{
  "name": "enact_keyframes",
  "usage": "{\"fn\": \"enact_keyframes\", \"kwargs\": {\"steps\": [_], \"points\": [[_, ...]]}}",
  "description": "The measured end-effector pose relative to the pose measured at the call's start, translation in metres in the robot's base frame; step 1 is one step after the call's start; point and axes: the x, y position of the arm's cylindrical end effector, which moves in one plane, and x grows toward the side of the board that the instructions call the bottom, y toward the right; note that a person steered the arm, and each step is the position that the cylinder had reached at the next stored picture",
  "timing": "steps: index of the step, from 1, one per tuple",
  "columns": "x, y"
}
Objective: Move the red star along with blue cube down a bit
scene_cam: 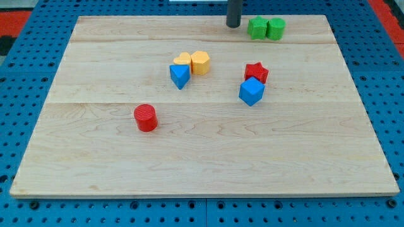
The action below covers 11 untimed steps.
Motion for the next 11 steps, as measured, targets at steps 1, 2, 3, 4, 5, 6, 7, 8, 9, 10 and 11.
{"fn": "enact_keyframes", "kwargs": {"steps": [1, 2, 3, 4, 5, 6, 7, 8, 9, 10, 11], "points": [[0.004, -0.007], [0.004, -0.007], [0.018, -0.007], [0.042, 0.036], [0.070, 0.044], [0.099, 0.056], [0.128, 0.059], [0.142, 0.054], [0.166, 0.053], [0.177, 0.066], [0.180, 0.084]]}}
